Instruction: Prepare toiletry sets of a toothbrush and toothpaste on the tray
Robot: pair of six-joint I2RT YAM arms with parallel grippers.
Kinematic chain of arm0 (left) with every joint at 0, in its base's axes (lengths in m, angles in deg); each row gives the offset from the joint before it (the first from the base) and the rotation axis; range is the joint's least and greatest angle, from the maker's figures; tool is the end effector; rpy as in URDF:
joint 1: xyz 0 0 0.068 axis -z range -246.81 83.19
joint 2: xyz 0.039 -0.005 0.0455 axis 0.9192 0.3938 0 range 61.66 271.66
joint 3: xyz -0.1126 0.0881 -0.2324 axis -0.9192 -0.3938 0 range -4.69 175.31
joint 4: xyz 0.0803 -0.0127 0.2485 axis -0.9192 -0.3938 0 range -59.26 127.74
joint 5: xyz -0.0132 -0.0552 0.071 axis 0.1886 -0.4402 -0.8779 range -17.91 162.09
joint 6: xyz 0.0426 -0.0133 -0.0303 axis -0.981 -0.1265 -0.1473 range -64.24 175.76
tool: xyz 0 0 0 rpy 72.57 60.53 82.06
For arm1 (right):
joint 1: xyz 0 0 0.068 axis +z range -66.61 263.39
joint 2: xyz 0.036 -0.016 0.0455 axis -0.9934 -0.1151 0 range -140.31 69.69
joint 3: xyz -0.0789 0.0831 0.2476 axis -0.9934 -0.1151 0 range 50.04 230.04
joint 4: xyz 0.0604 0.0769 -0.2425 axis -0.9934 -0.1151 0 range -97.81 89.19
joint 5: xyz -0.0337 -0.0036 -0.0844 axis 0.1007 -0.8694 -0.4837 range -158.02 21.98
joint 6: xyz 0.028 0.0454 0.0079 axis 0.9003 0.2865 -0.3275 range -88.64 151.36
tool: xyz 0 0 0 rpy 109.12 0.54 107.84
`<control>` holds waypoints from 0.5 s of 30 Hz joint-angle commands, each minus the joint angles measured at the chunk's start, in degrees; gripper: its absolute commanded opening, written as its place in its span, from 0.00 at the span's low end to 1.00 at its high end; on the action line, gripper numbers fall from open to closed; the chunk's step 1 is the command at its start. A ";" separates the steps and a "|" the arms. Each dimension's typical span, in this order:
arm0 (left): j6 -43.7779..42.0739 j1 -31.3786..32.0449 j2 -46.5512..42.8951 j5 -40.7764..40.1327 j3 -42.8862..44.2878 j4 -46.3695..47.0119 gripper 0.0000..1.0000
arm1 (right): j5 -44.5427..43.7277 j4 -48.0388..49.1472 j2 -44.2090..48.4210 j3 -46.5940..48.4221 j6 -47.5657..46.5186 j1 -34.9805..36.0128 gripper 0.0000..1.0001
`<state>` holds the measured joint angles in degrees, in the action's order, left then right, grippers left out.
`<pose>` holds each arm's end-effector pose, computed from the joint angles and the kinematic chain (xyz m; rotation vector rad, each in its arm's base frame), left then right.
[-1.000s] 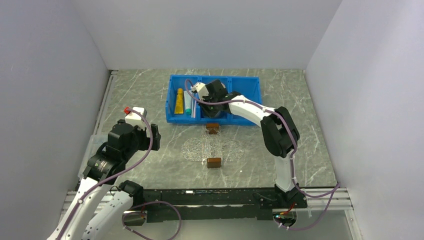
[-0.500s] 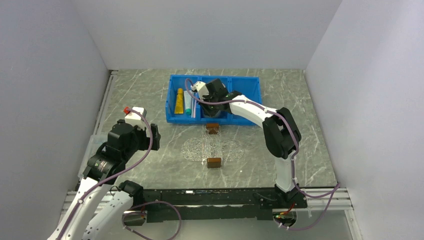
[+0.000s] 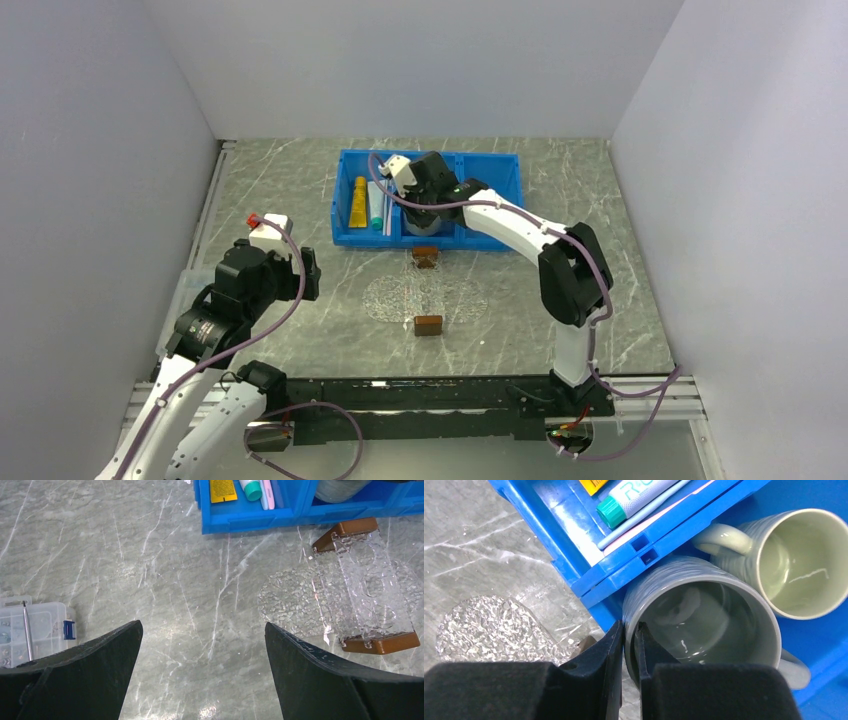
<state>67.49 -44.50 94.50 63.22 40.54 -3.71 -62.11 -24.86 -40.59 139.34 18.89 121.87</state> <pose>0.1131 -0.0404 0.3149 0.0971 2.0753 -0.2035 0.3415 0.2762 0.2520 -1.0684 2.1243 0.3410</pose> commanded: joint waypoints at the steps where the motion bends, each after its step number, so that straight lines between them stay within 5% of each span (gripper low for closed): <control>1: 0.18 -0.33 -0.43 0.31 0.47 0.93 1.00 | -8.72 4.07 7.66 5.72 -0.32 0.65 0.00; 15: 0.19 -0.42 -1.15 0.64 0.47 0.92 0.99 | -21.18 -2.38 11.93 9.65 2.42 6.27 0.00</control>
<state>67.49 -44.66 94.24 63.24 40.54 -3.71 -75.38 -28.27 -33.68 144.23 19.83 125.67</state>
